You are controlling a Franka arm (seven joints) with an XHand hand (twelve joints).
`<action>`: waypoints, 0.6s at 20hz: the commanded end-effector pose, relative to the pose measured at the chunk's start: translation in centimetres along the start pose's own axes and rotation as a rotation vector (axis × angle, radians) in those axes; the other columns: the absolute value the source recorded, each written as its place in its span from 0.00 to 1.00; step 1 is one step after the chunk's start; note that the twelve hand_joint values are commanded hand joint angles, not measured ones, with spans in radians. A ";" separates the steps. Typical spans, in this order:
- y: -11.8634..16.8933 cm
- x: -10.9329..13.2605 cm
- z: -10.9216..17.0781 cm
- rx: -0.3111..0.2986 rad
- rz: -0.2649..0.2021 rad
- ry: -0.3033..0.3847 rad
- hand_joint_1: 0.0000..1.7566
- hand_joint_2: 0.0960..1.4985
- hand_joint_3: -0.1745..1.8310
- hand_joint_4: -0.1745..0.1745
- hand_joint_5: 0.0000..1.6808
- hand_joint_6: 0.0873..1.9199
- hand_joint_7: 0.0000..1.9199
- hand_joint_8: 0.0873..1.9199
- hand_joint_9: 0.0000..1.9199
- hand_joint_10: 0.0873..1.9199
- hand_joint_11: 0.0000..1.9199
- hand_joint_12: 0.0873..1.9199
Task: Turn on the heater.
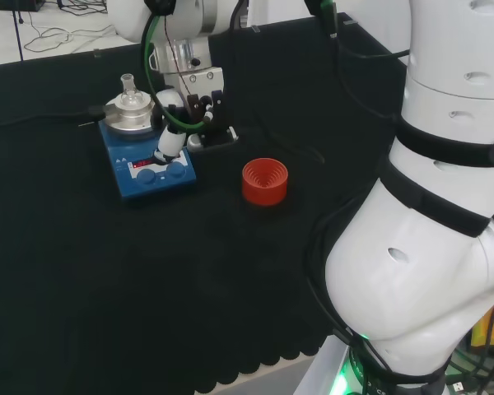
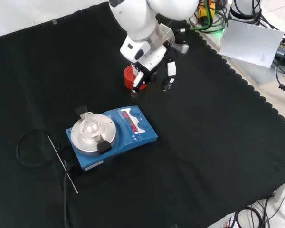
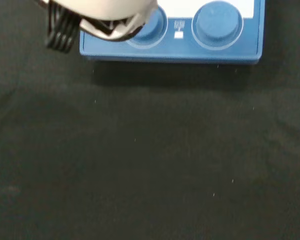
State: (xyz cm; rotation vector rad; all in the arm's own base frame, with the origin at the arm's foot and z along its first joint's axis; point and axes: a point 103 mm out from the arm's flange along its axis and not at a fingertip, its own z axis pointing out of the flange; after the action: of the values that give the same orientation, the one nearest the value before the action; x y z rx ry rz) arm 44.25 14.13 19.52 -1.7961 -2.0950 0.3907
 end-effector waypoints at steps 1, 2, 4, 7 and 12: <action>0.2 0.3 1.0 0.063 -0.018 -0.026 0.59 0.41 0.39 0.14 0.21 0.17 0.75 0.74 0.84 0.73 0.79 0.45; 0.3 0.2 1.2 0.084 -0.021 -0.032 0.62 0.42 0.39 0.14 0.21 0.17 0.76 0.76 0.84 0.75 0.80 0.45; 0.5 1.1 1.3 0.120 -0.019 -0.060 0.66 0.43 0.41 0.15 0.21 0.19 0.76 0.79 0.83 0.78 0.78 0.46; 1.0 1.7 1.4 0.161 -0.028 -0.076 0.74 0.44 0.46 0.17 0.18 0.23 0.76 0.82 0.82 0.79 0.67 0.52; 1.8 2.1 1.5 0.203 -0.040 -0.083 0.78 0.43 0.52 0.21 0.14 0.24 0.75 0.84 0.81 0.80 0.60 0.61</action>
State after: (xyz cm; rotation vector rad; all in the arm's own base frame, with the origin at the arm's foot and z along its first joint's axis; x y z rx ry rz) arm 44.81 15.66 18.13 -1.6973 -2.0714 0.5641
